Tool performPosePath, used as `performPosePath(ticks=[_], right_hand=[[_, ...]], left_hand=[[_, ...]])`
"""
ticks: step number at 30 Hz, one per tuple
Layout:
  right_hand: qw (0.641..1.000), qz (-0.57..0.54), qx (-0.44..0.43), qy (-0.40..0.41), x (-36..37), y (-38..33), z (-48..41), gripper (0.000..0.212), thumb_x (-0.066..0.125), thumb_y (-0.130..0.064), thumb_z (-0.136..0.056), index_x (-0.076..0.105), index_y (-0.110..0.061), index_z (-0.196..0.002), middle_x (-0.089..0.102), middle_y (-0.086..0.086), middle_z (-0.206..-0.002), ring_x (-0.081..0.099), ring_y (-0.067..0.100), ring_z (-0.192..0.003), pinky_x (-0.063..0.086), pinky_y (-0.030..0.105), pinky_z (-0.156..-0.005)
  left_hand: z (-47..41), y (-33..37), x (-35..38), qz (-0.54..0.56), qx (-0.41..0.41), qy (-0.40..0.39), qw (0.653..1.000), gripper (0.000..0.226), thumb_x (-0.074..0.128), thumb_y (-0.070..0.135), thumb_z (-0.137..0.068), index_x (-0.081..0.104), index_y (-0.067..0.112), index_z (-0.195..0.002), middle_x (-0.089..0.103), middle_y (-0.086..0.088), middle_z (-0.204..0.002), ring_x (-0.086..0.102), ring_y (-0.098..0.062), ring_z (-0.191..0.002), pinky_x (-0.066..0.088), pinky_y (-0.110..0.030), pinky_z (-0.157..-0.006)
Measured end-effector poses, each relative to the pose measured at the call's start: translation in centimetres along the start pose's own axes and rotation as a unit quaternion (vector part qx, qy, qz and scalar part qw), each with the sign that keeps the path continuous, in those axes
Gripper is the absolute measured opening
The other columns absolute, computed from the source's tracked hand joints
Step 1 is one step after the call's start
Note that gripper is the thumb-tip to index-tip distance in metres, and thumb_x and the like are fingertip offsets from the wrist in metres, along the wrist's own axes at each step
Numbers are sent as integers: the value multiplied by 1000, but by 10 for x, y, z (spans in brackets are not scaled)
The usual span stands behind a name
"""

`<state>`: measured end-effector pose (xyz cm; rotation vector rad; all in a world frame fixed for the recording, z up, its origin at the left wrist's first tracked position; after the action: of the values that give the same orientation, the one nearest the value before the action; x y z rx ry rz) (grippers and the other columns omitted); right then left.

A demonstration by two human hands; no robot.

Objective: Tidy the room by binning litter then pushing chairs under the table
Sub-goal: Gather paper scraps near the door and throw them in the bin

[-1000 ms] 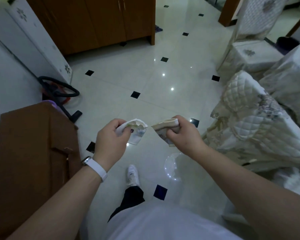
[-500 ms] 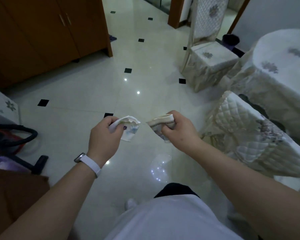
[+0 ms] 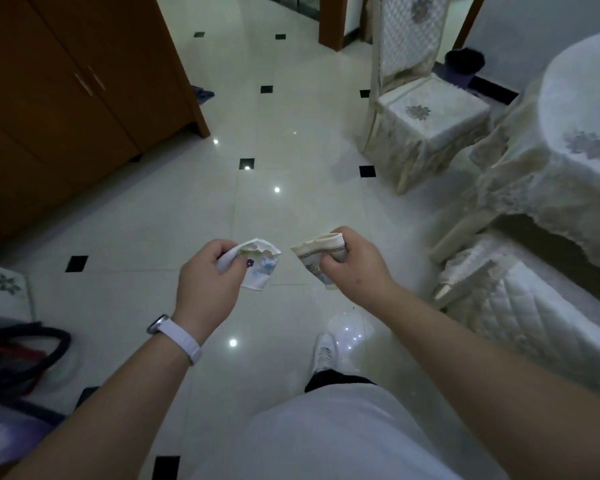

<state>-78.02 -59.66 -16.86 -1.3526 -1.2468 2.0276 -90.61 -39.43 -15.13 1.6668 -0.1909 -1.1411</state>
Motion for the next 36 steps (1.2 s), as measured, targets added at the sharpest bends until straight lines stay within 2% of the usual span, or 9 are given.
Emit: performPosePath(ticks=[5,9,15,24,27,29,33,36], right_hand=[[1000,-13,-5,-11,-27,-14,-83,10,59,-15,-84,56,-25,-86,62,-8,-76,55,-5,-60,40,12,-50],[1000,-1,-4,14,-53,-16,-141,10,58,-17,-84,56,-25,-88,62,-9,-76,56,2,-67,39,14,-51],[999,4,25,34,-56,-13,-212,16,59,-15,-85,54,-30,-83,61,-10,-75,54,-6,-67,39,11,-53],[992,63,69,84,-30,-45,-352,12,59,-17,-85,59,-24,-94,62,-10,-79,56,8,-73,38,12,-56],[989,65,83,102,-20,-75,-403,15,59,-18,-85,61,-24,-99,65,-7,-85,60,11,-79,48,24,-66],[988,60,81,118,-15,-96,-434,13,58,-17,-84,61,-25,-94,65,-8,-83,61,11,-78,50,30,-67],[985,53,59,153,-10,-130,-491,15,59,-17,-84,53,-31,-81,60,-16,-73,55,-5,-68,39,13,-55],[983,59,74,160,-9,-133,-524,18,59,-19,-84,50,-33,-78,59,-16,-72,54,-9,-68,36,9,-53]], left_hand=[[-83,39,21,-8,15,-9,1000,11,66,19,-88,65,26,-79,65,9,-75,56,-2,-66,44,-24,-59],[-148,65,38,-58,66,-27,996,6,63,22,-91,67,24,-86,65,9,-77,58,-7,-71,46,-29,-61],[-237,69,43,-62,73,-30,995,4,63,22,-93,65,24,-89,63,9,-79,57,-8,-72,49,-30,-62],[-397,42,72,36,48,-81,995,7,65,21,-91,65,24,-85,64,10,-76,57,-1,-69,46,-25,-59],[-461,43,66,52,57,-104,992,9,63,21,-92,65,27,-85,65,12,-77,58,0,-71,46,-21,-58],[-502,41,61,52,59,-116,990,11,63,21,-92,65,28,-83,65,12,-76,59,-1,-72,43,-17,-56],[-577,52,58,52,76,-132,987,14,63,21,-90,63,29,-79,65,15,-74,59,-5,-72,44,-25,-58],[-615,59,64,56,84,-140,985,14,63,21,-90,62,28,-78,64,19,-77,59,-7,-73,46,-27,-61]])
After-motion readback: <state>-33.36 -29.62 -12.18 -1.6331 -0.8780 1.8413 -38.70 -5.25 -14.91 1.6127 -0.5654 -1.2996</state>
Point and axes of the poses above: each hand's wrist, its own z-axis away from the middle knuckle, its own x-axis out of the palm, y = z × x, the point moved 6 cm from there along -z, towards the middle knuckle
